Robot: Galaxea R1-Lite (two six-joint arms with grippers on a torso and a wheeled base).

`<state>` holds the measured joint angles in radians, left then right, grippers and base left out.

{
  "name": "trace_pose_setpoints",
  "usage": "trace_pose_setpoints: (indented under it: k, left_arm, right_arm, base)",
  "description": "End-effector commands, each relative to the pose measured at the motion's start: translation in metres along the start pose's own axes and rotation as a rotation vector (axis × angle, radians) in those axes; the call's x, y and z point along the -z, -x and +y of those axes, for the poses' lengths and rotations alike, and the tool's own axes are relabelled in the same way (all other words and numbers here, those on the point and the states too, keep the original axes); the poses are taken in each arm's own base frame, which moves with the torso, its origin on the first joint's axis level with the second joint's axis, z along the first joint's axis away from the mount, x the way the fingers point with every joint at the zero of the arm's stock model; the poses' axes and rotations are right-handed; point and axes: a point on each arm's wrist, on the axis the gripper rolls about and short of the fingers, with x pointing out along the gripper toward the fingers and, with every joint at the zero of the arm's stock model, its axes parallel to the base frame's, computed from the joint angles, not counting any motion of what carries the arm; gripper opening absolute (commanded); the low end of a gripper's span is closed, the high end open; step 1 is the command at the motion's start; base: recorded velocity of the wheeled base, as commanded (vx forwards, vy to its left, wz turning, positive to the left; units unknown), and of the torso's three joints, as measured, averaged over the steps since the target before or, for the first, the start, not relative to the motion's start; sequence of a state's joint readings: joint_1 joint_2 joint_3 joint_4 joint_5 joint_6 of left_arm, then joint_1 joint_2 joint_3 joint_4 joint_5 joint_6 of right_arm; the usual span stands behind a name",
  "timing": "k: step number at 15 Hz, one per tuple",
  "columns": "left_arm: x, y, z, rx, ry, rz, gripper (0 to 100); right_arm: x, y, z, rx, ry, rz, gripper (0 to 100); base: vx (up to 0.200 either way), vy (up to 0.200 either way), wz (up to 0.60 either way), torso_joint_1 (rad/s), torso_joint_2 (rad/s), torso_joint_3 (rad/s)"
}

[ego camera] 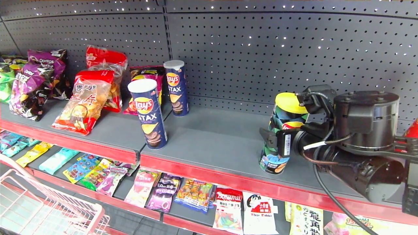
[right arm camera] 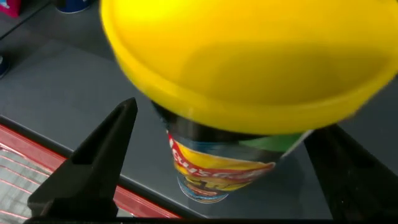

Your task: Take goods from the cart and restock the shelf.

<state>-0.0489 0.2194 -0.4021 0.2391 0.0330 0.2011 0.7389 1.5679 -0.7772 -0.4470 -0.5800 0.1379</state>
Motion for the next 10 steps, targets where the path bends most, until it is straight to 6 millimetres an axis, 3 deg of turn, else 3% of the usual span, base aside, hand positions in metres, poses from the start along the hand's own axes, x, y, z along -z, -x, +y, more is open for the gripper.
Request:
trace_pose_setpoints:
  k: [1, 5, 10]
  left_arm:
    - [0.001, -0.001, 0.0, 0.0, 0.0, 0.005, 0]
    - [0.002, -0.001, 0.0, 0.001, 0.0, 0.008, 0]
    - [0.006, -0.004, -0.001, 0.009, -0.001, 0.025, 0]
  right_arm:
    - [-0.001, 0.0, 0.0, 0.0, -0.003, -0.004, 100]
    - [-0.002, 0.011, -0.008, 0.001, -0.021, -0.018, 100]
    - [0.011, 0.055, -0.036, -0.013, -0.028, -0.05, 100]
  base:
    - [0.0, 0.0, 0.0, 0.0, 0.0, 0.0]
    - [0.0, 0.0, 0.0, 0.0, 0.0, 0.0]
    - [0.0, 0.0, 0.0, 0.0, 0.0, 0.0]
